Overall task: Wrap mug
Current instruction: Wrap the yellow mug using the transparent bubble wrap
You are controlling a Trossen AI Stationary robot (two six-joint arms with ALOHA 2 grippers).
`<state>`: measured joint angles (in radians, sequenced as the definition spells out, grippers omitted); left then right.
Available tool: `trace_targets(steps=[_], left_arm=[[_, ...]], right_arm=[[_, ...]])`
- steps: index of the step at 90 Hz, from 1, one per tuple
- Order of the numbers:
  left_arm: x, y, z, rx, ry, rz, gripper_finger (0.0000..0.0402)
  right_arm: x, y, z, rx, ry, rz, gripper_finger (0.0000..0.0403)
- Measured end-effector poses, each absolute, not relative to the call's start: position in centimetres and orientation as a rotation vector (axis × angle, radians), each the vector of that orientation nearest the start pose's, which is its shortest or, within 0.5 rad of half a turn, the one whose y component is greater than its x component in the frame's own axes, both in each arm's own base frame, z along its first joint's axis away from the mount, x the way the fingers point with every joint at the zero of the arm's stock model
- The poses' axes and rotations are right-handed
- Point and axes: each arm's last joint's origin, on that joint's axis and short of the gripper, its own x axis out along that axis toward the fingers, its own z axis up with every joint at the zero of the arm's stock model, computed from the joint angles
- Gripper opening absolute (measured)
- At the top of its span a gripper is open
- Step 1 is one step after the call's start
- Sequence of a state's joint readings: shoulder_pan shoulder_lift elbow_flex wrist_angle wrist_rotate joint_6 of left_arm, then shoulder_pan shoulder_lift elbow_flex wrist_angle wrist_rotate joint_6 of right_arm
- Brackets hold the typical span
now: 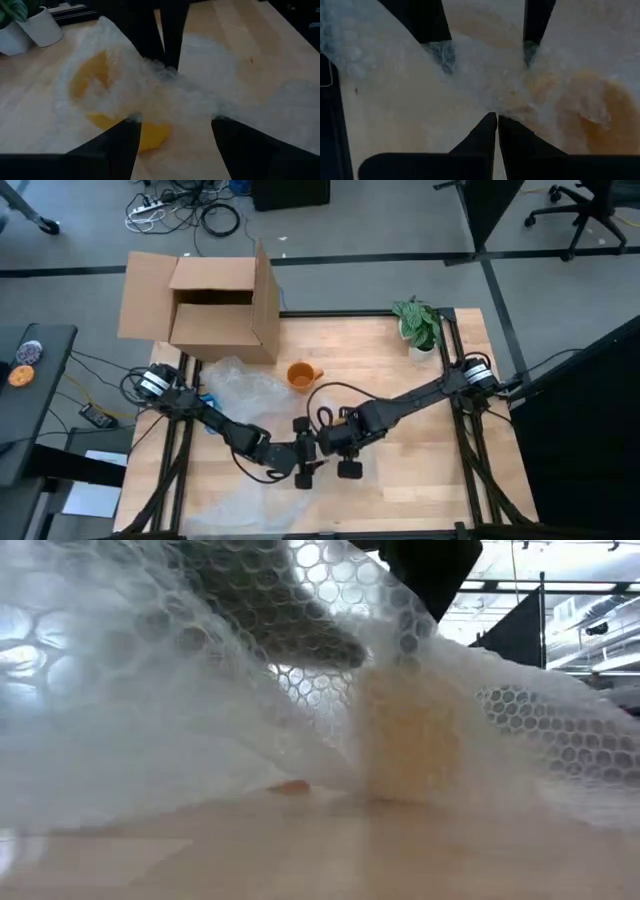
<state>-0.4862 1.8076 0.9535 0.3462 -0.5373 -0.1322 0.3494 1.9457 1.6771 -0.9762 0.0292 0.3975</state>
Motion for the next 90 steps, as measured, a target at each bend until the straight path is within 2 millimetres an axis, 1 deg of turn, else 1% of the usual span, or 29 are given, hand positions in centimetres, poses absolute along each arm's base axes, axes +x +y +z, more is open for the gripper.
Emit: trace_targets(steps=[15, 22, 27, 37, 49, 59, 67, 73, 77, 90], left_arm=[[33.3, -15.9, 17.0, 0.119, 0.438, 0.079, 0.0229], [33.3, -15.9, 17.0, 0.119, 0.438, 0.079, 0.0229], [33.3, -15.9, 17.0, 0.119, 0.438, 0.079, 0.0229], [33.1, -16.2, 17.1, 0.125, 0.444, 0.072, 0.0229], [32.4, -16.6, 17.7, 0.137, 0.459, 0.053, 0.0229], [32.1, -16.9, 18.1, 0.141, 0.448, 0.056, 0.0229], [32.0, -17.0, 18.1, 0.146, 0.451, 0.058, 0.0229], [32.0, -17.0, 18.0, 0.151, 0.457, 0.063, 0.0229], [32.0, -16.9, 18.0, 0.151, 0.458, 0.065, 0.0229], [32.0, -17.0, 18.1, 0.147, 0.453, 0.067, 0.0229]], right_arm=[[37.6, 13.6, 26.5, 0.079, 1.244, 0.018, 0.0], [37.6, 13.3, 26.5, 0.058, 1.244, -0.003, 0.0], [37.6, 12.9, 26.3, 0.04, 1.252, -0.028, 0.0], [37.6, 11.4, 24.9, 0.023, 1.282, -0.09, 0.0], [37.5, 9.9, 22.4, 0.039, 1.321, -0.127, 0.0], [37.3, 9.7, 20.0, 0.129, 1.341, -0.043, 0.0], [37.0, 9.9, 19.2, 0.199, 1.365, 0.034, 0.0], [36.9, 10.2, 19.2, 0.206, 1.376, 0.051, 0.0001], [36.9, 10.4, 19.6, 0.205, 1.386, 0.049, 0.0001], [37.1, 11.1, 22.2, 0.191, 1.389, 0.058, 0.0]])
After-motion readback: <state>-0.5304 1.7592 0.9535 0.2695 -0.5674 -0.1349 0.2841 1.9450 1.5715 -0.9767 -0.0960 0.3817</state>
